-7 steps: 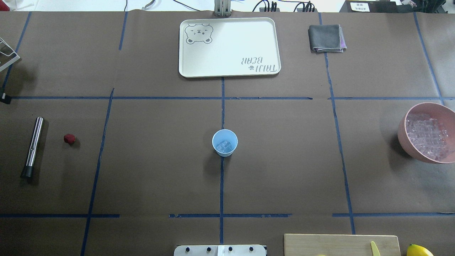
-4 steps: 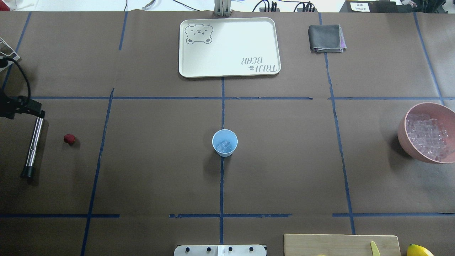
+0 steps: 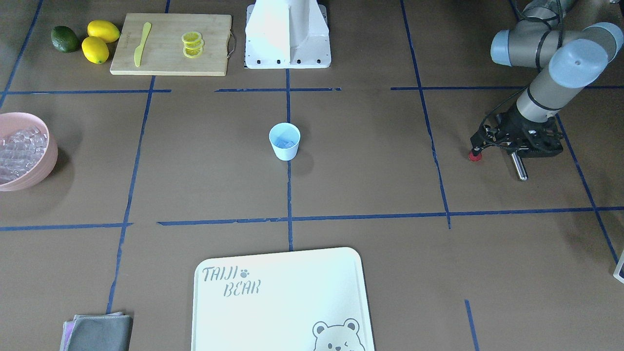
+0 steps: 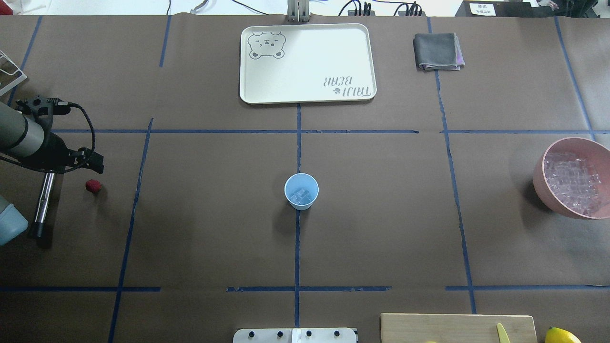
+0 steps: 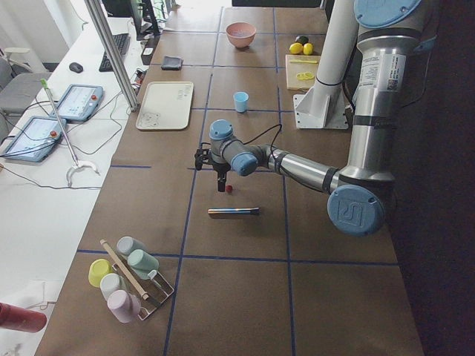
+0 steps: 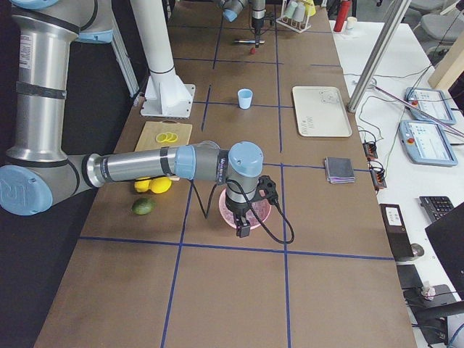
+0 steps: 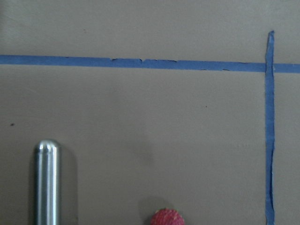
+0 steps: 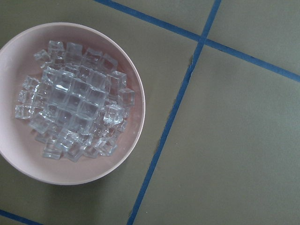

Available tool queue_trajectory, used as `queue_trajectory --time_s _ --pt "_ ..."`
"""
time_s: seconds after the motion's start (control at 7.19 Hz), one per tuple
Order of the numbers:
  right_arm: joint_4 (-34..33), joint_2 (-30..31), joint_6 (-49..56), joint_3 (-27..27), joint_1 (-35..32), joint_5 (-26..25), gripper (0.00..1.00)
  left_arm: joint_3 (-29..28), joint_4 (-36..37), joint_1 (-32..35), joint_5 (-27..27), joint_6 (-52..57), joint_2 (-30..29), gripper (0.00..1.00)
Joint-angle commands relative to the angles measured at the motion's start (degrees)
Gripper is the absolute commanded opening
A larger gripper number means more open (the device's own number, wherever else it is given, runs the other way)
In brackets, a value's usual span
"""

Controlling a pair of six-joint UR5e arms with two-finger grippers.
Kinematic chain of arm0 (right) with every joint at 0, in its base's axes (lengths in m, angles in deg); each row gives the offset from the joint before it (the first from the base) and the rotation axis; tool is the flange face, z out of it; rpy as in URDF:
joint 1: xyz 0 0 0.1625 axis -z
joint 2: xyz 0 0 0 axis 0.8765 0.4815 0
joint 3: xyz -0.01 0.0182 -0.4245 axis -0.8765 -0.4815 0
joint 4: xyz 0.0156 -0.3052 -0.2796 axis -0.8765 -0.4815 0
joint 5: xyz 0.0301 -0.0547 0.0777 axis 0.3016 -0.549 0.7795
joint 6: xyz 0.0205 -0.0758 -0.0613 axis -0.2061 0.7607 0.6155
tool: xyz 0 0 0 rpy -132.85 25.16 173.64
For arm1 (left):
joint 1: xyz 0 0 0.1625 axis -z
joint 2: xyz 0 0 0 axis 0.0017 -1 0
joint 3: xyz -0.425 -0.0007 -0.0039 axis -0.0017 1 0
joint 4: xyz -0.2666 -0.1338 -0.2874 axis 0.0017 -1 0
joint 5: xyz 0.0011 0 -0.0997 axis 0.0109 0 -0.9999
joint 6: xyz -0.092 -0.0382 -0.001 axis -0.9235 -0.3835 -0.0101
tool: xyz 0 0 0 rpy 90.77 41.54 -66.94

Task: Mash ice and strawberries in cup
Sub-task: 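Move the left gripper down toward the red strawberry, then close the left gripper on the red strawberry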

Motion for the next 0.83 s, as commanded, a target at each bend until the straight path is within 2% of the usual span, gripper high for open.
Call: queue_trajectory --time_s 0.0,0.28,0.42,0.7 --pt "0.0 0.0 0.0 0.09 0.0 -0.01 0.99 -1.36 0.07 -1.68 -0.2 -0.25 -0.48 1.0" --pt "0.0 0.09 0.0 0.0 0.0 -0.01 0.99 -2.06 0.07 -2.21 -0.38 -0.25 -0.48 0.98" --pt "0.0 0.09 0.0 0.09 0.0 -0.01 0.99 -2.15 0.16 -2.21 -0.38 -0.07 -0.48 0.83" --pt "0.0 0.09 0.0 0.09 0.0 -0.01 0.99 -2.5 0.33 -2.21 -0.64 0.02 -0.48 0.41"
